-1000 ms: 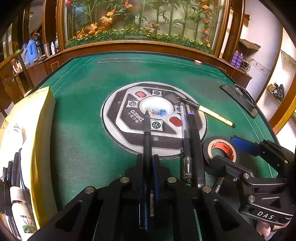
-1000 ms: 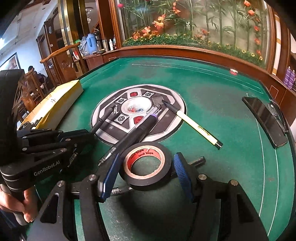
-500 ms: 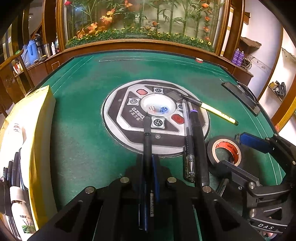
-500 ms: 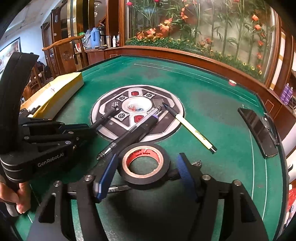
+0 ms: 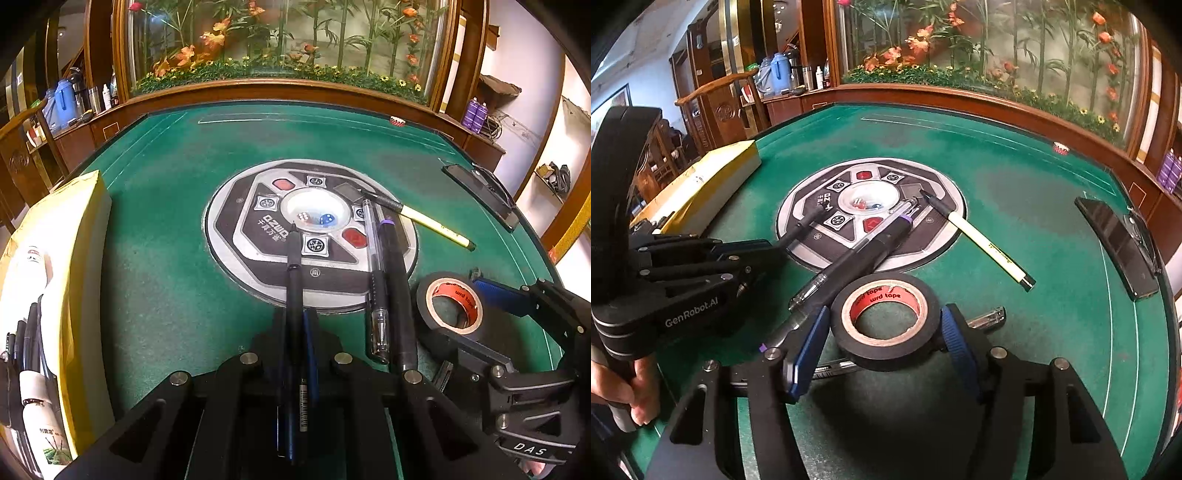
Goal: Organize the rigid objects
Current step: 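Grasp the black tape roll with the right gripper while the left gripper holds the pens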
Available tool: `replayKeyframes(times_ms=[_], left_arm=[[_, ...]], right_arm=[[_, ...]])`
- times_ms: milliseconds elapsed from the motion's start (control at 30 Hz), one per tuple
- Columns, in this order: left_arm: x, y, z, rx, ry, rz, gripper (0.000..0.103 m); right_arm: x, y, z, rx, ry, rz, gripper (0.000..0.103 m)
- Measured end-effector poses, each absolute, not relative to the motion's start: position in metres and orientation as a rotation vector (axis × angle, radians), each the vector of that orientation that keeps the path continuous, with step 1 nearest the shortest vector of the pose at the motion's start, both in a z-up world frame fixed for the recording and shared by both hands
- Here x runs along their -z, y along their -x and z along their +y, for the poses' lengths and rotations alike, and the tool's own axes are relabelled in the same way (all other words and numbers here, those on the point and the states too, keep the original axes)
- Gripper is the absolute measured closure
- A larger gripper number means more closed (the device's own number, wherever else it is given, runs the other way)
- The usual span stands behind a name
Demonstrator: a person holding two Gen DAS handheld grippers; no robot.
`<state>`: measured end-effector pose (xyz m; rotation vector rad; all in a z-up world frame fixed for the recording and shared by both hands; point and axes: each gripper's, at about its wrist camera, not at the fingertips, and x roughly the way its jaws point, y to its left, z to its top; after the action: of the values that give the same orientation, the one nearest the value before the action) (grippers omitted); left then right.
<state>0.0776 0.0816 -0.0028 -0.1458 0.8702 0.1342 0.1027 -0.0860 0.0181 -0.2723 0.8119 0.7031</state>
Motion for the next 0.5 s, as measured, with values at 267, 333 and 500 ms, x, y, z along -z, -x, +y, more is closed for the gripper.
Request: replayKeyframes(times_ms=[267, 333, 500], left_arm=[[-0.005, -0.072, 0.082, -0.128, 0.165, 0.827, 0.094], [-0.006, -0.071, 0.082, -0.132, 0.172, 0.824, 0.094], [-0.019, -0.055, 0.087, -0.143, 0.219, 0.786, 0.094]], right_arm=[[-0.043, -0.105, -0.107, -0.692, 0.125, 0.761, 0.042], [-0.047, -0.105, -0.111, -0.693, 0.092, 0.754, 0.042], [-0.050, -0.102, -0.111, -0.694, 0.071, 0.759, 0.042]])
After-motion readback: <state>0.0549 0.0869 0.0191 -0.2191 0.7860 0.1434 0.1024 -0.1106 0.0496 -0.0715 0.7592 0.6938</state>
